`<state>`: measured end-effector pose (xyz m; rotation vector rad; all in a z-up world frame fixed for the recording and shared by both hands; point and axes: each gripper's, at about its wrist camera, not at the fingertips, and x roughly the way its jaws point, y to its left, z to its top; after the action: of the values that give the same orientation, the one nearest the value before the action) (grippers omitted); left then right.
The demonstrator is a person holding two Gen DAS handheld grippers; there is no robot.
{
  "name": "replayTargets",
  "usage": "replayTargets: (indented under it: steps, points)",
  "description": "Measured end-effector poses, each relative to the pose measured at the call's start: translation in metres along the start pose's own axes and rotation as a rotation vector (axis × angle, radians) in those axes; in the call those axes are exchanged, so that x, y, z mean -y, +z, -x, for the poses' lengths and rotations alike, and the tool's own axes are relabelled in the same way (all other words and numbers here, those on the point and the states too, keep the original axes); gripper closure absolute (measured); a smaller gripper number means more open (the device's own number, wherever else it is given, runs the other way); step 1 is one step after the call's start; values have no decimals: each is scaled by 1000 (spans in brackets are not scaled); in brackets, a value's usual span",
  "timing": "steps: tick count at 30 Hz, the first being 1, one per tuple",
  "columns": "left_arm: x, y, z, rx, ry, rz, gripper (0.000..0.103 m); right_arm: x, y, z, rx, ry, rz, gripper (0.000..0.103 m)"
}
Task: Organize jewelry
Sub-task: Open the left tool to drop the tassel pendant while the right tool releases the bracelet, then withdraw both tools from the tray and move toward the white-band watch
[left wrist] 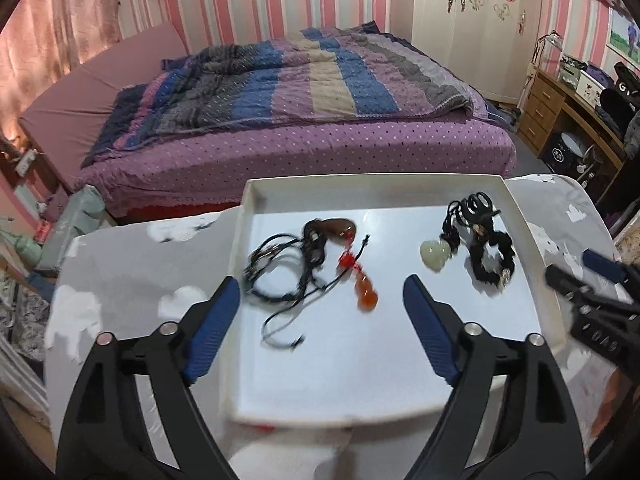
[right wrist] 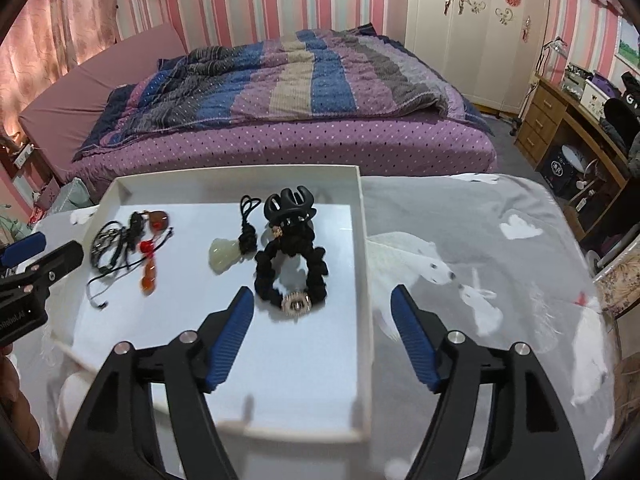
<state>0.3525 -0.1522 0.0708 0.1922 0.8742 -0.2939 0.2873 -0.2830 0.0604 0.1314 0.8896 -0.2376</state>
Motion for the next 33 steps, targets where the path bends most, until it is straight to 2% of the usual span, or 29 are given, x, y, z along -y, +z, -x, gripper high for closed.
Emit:
replayTargets:
  steps: [2,5,8,11,13,15,18,21,24,28,33]
  points:
    - [-4,-7,23,26,7,2,12,6,-3,21,12,-5,-2,30]
    - [-11,-11,58,60,7,13,9,17,-8,67,50,-26,-3,22]
    - [-18,-17,95,95,34,19,4,24,-12,101,69,-42,1,21]
    - [-26,-22,124,126,29,36,3,30,-19,138,86,-54,5,21]
    - [-29,-27,141,138,24,46,3,33,-27,164,110,-55,7,15]
    - [-33,-35,158,143,22,60,3,33,-34,182,133,-57,14,11]
    - [-35,-50,175,160,16,61,3,30,-48,204,163,-54,33,10]
    - [-33,-68,185,159,41,42,3,30,-65,217,168,-39,35,10]
    - [-34,-87,192,155,33,35,3,28,-82,221,167,-34,43,10]
    - [-40,-119,194,137,19,38,3,24,-103,216,154,-51,55,10]
    - [-47,-155,188,119,37,34,3,19,-136,205,132,-36,53,10]
